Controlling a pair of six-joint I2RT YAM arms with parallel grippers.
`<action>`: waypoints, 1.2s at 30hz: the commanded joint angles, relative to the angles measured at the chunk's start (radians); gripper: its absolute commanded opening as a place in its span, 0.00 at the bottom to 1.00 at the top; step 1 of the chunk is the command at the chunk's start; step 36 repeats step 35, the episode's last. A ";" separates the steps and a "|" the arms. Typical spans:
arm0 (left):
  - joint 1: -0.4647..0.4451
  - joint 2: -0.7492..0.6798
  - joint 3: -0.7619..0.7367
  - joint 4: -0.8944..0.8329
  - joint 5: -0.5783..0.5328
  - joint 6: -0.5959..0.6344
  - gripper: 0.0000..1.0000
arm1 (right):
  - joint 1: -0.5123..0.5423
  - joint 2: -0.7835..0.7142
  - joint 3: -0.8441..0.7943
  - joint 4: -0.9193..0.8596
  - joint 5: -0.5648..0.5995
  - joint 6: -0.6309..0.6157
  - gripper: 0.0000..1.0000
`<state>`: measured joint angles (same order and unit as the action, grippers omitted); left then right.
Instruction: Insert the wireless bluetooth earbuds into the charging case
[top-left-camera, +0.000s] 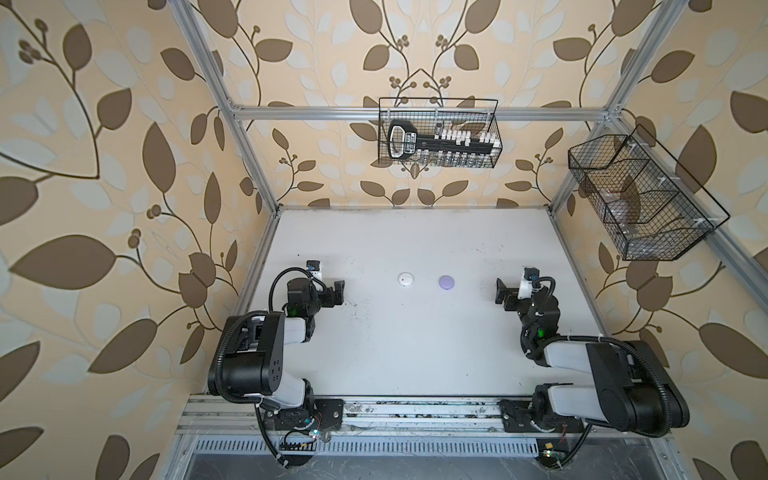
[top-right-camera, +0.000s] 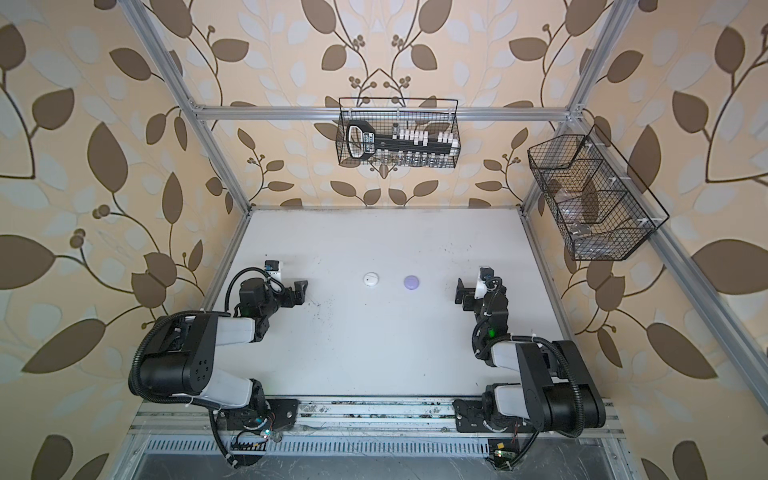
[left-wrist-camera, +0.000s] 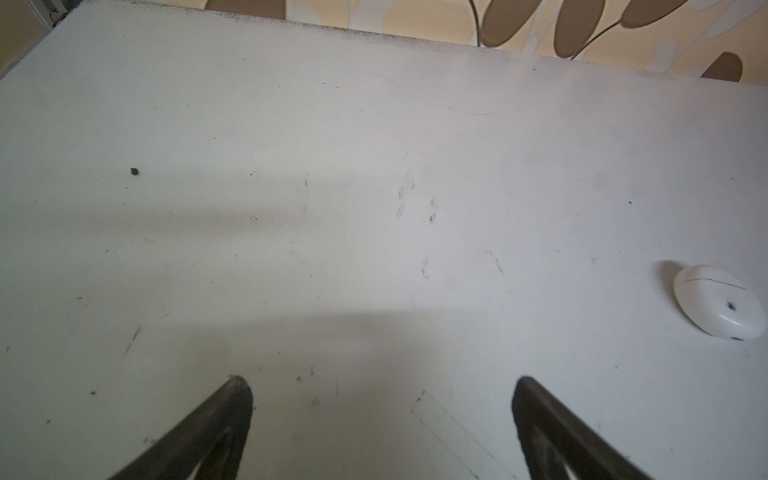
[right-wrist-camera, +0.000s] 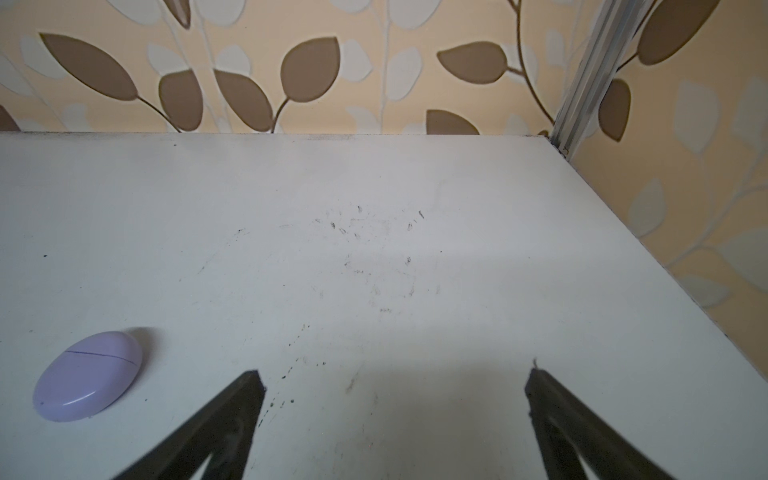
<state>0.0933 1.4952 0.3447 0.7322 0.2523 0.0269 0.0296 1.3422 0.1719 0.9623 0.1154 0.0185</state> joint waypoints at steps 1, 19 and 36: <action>0.013 0.002 0.026 0.031 0.004 0.013 0.99 | -0.003 0.006 0.015 0.036 0.008 -0.006 1.00; 0.013 -0.010 0.013 0.045 0.001 0.012 0.99 | -0.004 0.002 0.009 0.042 0.009 -0.008 1.00; 0.013 -0.009 0.014 0.044 0.001 0.011 0.99 | -0.002 0.001 0.009 0.043 0.012 -0.008 1.00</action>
